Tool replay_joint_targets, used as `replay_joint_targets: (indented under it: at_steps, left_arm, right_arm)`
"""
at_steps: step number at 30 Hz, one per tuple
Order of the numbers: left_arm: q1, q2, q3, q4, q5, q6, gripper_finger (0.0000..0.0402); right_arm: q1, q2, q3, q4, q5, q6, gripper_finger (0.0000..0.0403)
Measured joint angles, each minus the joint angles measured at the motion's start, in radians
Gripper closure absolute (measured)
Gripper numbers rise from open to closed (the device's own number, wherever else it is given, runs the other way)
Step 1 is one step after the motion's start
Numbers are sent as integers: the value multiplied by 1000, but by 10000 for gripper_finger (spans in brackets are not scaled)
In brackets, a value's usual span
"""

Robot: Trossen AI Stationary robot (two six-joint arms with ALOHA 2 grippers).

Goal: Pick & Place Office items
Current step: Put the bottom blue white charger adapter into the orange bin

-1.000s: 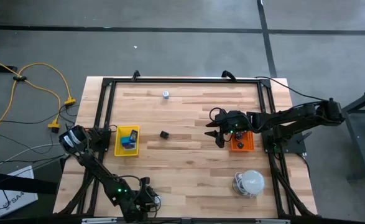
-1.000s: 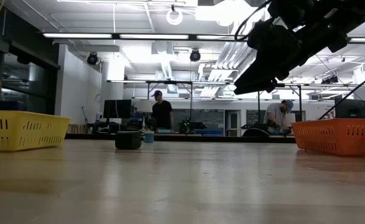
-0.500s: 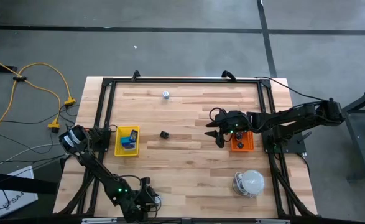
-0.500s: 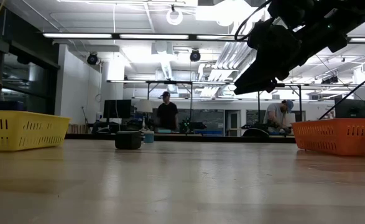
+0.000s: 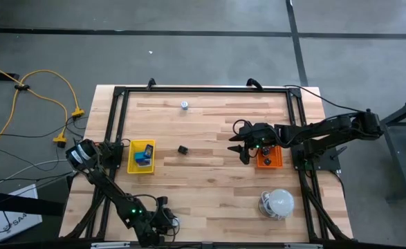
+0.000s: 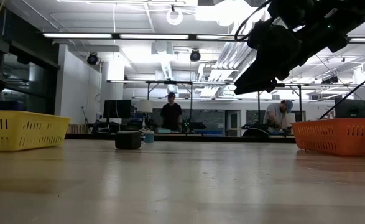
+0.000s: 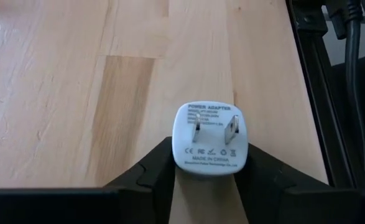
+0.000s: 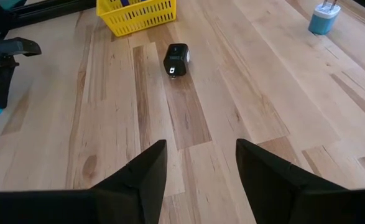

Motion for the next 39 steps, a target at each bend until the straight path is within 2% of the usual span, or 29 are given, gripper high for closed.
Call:
replay_joint_targets:
  at_steps: [19,29,39]
  left_arm:
    - [4,-3,0,-1,2,1,265]
    - [57,-75,-2,-8,25,152,265]
    - [171,-141,-2,-51,30,270,266]
  right_arm:
    - [0,0,0,0,0,0,224]
    - [0,0,0,1,0,0,224]
    - [0,0,0,8,-34,0,224]
